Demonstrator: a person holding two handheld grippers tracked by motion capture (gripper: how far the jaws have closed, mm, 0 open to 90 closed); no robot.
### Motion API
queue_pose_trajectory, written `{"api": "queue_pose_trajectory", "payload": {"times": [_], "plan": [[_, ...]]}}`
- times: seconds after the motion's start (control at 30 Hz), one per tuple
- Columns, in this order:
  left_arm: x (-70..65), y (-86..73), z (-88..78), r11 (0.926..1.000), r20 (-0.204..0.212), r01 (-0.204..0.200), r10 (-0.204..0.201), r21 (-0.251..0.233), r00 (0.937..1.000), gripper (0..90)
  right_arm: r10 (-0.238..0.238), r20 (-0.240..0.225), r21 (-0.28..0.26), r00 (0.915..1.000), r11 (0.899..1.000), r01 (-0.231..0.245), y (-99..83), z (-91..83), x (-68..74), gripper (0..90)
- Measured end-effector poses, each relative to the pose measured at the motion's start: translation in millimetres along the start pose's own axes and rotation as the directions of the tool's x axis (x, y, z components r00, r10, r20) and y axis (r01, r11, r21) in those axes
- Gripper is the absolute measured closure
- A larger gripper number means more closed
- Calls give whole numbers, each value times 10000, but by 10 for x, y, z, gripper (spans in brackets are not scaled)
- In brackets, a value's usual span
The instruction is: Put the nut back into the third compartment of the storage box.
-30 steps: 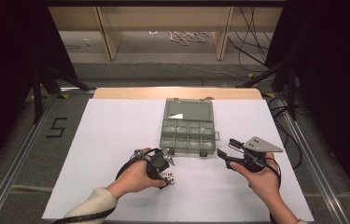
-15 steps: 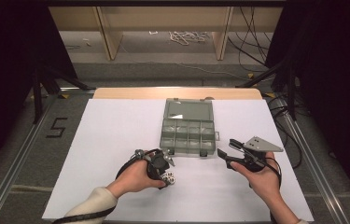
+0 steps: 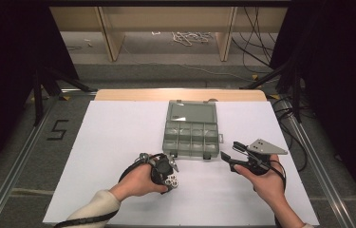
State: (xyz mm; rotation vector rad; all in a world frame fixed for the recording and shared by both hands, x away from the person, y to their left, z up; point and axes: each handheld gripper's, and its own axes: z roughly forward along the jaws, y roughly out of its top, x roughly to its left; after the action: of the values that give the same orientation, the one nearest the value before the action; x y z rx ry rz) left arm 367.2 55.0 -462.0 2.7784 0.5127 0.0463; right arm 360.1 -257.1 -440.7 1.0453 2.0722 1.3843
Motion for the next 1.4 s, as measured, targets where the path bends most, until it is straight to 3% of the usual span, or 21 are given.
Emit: {"api": "queue_pose_trajectory", "payload": {"times": [0.23,0.27,0.43,0.6,0.87,0.93,0.97,1.07,1.17,1.3,1.4], "plan": [[-28,39,3,9989,-96,-396,398,251,9992,599,46,-67,-131,10000,9999,-47,-7,14,7,338],[-35,44,5,9989,-97,-367,370,275,9993,607,279,-212,28,9994,9996,-279,-5,8,20,338],[-39,63,4,9978,-15,-514,515,409,9987,656,188,-82,320,9998,9993,-186,-7,-4,15,338],[-72,66,7,9974,-131,-576,582,432,9982,696,273,-213,-32,9994,9996,-274,-14,18,16,339],[-83,55,0,9991,-252,-98,109,417,9996,700,210,-119,164,9997,9996,-208,-13,6,11,340],[-83,48,-2,9994,-283,77,-67,349,9996,700,306,-229,-20,9993,9995,-306,-17,18,9,340],[-87,46,-2,9994,-311,122,-112,325,9995,701,85,-110,-116,9999,9999,-86,-14,18,-9,340],[-94,42,-2,9996,-363,63,-52,280,9993,701,429,-211,36,9989,9991,-428,-19,13,7,340],[-99,32,-13,9996,-364,131,-121,254,9993,701,119,-71,-94,9999,9999,-119,-18,19,-2,340],[-91,13,-40,9994,-353,244,-235,229,9991,701,302,-99,169,9995,9994,-301,-18,7,8,339],[-77,11,-70,9996,-454,249,-244,105,9987,701,327,-116,-87,9994,9994,-328,-29,24,-8,338]]}}
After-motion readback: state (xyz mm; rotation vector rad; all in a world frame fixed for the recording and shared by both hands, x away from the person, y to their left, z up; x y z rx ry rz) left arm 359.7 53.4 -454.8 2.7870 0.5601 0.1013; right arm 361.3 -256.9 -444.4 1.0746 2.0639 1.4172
